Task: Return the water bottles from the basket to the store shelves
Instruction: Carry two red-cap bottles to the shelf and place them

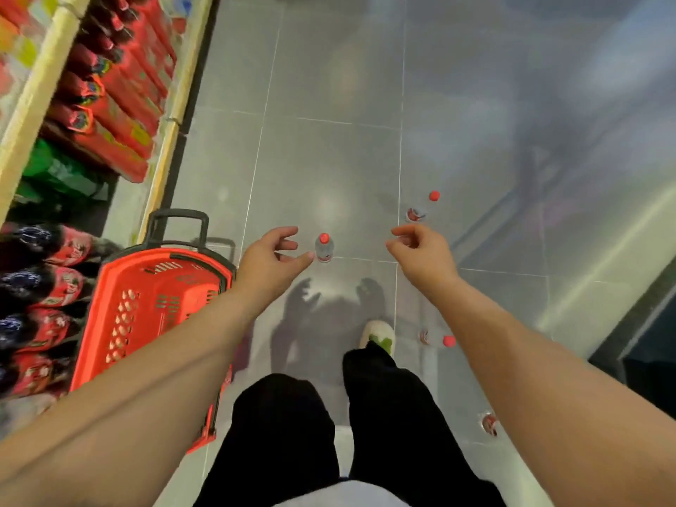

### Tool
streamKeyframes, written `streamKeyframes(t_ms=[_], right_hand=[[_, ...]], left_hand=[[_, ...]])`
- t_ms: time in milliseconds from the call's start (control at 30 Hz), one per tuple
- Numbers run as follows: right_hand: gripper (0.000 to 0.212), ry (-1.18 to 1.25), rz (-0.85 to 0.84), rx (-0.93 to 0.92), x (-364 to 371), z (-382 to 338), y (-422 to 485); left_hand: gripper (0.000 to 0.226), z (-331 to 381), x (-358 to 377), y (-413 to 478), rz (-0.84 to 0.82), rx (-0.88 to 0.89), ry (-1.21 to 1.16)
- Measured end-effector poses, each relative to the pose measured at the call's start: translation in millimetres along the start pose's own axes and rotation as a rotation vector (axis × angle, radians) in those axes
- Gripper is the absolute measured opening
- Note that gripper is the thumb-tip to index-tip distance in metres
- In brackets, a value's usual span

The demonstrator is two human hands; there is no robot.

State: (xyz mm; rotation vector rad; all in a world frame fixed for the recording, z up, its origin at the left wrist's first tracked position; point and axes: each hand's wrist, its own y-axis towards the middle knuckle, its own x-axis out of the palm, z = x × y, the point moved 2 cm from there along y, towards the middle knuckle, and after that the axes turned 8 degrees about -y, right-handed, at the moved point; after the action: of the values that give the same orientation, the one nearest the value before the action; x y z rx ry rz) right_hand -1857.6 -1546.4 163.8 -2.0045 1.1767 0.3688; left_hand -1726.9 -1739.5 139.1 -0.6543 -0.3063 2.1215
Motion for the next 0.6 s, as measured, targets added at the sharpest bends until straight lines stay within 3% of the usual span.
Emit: streamKeyframes(t_ms=[200,467,533,600], right_hand=[[0.023,0.059,-0.010,0.058,64.3,59.4,115.6],[0.022,0.008,0.051,-0.001,159.9,168.9,254.6],[0.021,0.016,0.066,-0.016,173.3,192.7,277.3],[0.021,0.030,0.079,-0.020,183.1,211.8,291.4]], left_hand=[[0.066,-90.4,69.0,113.5,-0.022,-0.070,0.043],[0.094,-250.8,157.6,257.1,-0.058,-0.118,0.117],[0.094,-280.8,175.7,283.4,-0.059,-0.133,0.117],[0.079,-303.7,190.4,300.7,-0.055,-0.098,0.079]])
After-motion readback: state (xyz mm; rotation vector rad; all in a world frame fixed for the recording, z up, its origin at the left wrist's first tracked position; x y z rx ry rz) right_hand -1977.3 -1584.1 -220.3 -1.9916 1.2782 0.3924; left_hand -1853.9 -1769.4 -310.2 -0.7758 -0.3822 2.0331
